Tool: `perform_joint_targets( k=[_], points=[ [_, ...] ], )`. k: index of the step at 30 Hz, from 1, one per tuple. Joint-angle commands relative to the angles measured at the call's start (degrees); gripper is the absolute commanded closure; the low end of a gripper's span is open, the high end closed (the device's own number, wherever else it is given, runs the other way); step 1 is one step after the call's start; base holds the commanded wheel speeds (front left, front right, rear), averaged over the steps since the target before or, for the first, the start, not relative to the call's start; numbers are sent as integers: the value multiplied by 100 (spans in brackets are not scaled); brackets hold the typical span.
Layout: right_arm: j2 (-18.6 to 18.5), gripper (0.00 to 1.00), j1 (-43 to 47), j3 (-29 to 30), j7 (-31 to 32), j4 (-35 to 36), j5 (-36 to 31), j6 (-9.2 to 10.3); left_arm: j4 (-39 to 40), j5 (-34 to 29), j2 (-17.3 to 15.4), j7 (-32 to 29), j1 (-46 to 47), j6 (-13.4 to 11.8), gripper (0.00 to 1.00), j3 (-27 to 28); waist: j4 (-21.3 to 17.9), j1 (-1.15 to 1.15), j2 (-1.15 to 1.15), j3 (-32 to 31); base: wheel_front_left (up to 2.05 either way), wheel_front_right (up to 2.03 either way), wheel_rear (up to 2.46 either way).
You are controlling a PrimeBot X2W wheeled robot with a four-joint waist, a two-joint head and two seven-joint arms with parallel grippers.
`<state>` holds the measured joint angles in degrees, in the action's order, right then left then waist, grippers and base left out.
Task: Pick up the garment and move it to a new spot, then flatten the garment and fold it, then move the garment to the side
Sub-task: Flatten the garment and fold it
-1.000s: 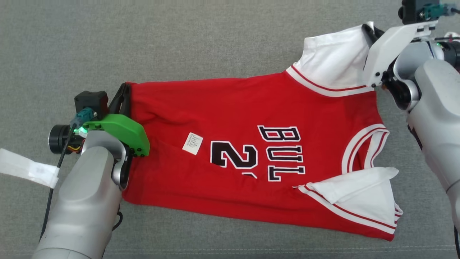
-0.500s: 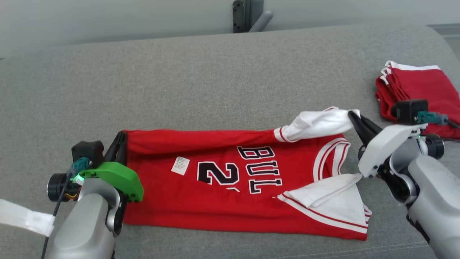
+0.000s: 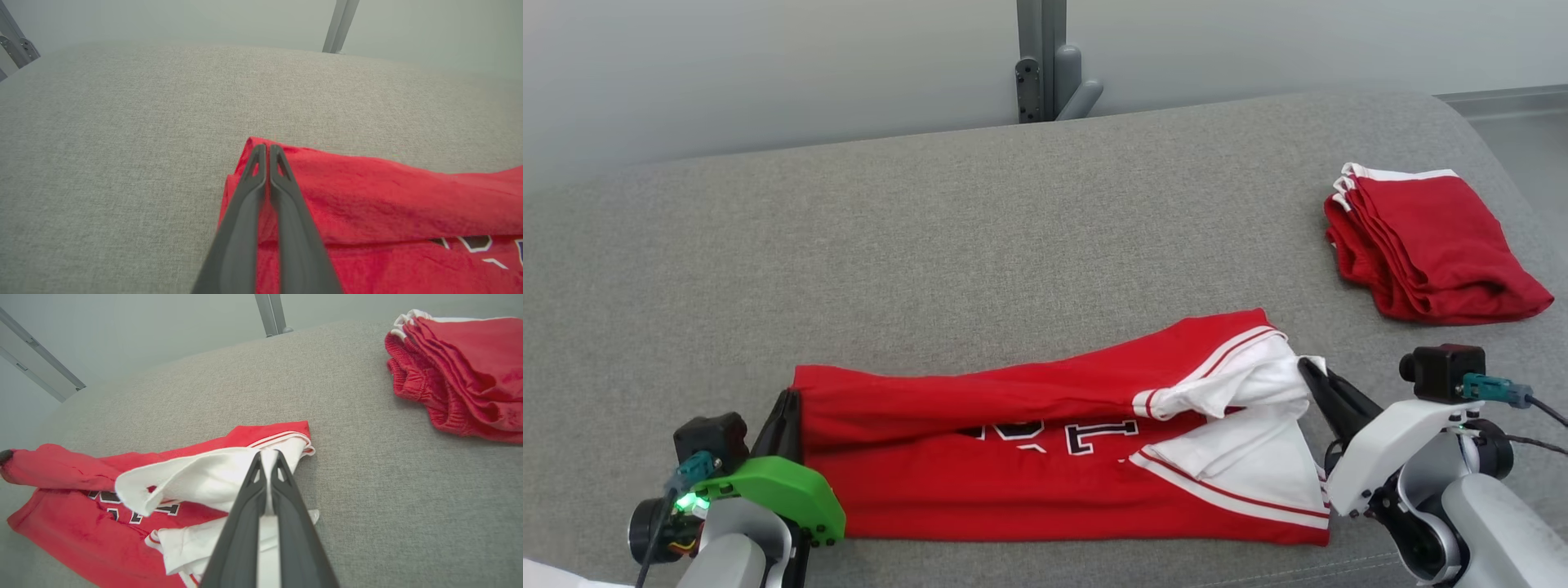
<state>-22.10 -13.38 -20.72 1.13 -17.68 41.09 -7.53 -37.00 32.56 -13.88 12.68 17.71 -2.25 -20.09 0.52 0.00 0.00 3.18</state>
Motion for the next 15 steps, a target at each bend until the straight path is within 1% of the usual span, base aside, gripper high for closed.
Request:
perform_joint_targets(
  k=[1, 8, 15],
  points=[
    [60, 100, 137, 84, 56, 87, -135, 10, 43, 55, -17, -2, -133, -64, 100, 37, -3, 0, 0, 10, 0, 0, 0],
    [401, 100, 453, 303, 192, 181, -448, 10, -7, 160, 29, 31, -388, -181, 100, 67, 7, 0, 0, 9, 0, 0, 0],
    [629, 100, 812, 497, 112, 257, -576, 10, -104, 246, 126, 65, -607, -189, 100, 67, 43, 0, 0, -11, 0, 0, 0]
  ],
)
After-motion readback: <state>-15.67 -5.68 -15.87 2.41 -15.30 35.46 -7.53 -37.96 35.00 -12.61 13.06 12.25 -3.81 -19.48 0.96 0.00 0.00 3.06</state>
